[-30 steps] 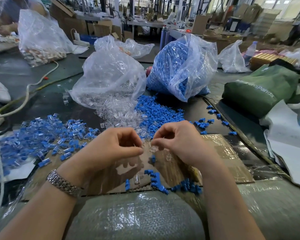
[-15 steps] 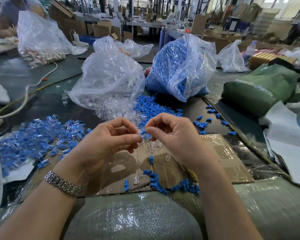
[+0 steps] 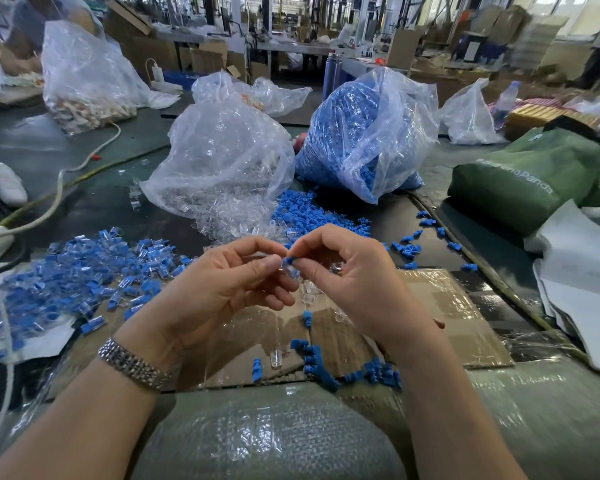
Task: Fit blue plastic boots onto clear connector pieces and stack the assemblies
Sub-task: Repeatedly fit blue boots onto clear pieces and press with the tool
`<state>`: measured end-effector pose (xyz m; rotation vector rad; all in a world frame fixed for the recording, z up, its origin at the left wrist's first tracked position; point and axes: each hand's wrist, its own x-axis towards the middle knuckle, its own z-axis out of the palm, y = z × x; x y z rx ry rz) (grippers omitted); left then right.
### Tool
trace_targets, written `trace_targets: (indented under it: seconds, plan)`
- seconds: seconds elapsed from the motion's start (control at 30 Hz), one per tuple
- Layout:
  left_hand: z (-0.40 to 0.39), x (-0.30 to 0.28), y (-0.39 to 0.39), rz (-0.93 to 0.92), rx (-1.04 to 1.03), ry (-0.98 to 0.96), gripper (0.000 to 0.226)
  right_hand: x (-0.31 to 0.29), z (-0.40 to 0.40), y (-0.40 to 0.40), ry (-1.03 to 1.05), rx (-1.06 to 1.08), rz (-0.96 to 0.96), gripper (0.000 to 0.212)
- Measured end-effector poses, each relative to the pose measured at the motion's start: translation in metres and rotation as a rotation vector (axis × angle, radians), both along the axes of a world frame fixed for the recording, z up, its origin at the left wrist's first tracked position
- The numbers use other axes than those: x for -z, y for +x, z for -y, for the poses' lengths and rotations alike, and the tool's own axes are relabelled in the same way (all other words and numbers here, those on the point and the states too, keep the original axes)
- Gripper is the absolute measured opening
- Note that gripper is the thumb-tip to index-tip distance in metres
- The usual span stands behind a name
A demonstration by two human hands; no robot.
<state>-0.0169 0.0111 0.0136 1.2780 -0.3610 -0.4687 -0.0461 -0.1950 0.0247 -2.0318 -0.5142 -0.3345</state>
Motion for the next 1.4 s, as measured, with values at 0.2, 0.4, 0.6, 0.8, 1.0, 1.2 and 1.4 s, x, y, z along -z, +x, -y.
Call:
trace_targets:
  seconds: [0.2, 0.4, 0.6, 0.8, 1.0, 1.2, 1.4]
  plan:
    - [-0.002, 0.001, 0.001, 0.021, 0.011, -0.007, 0.019, 0.002, -0.002, 0.001, -0.055, 0.018, 0.071, 0.017]
    - [-0.001, 0.004, 0.001, 0.08, -0.07, 0.061, 0.031, 0.004, -0.001, 0.004, -0.086, 0.009, 0.101, 0.017]
    - [0.0, 0.005, 0.001, 0.093, -0.061, 0.101, 0.022, 0.004, 0.001, 0.002, -0.108, 0.011, 0.082, 0.016]
    - [0.001, 0.004, 0.0, 0.116, -0.071, 0.114, 0.021, 0.001, -0.001, -0.002, -0.14, 0.037, 0.043, 0.013]
    - [0.001, 0.004, 0.0, 0.116, -0.085, 0.111, 0.019, -0.004, 0.0, -0.003, -0.106, 0.023, -0.05, 0.014]
    - [-0.002, 0.003, 0.0, 0.084, -0.167, 0.019, 0.021, 0.004, 0.033, 0.004, -0.484, 0.493, -0.385, 0.06]
    - [-0.003, 0.0, 0.004, 0.02, -0.216, -0.062, 0.025, 0.011, 0.042, 0.008, -0.814, 0.574, -0.607, 0.045]
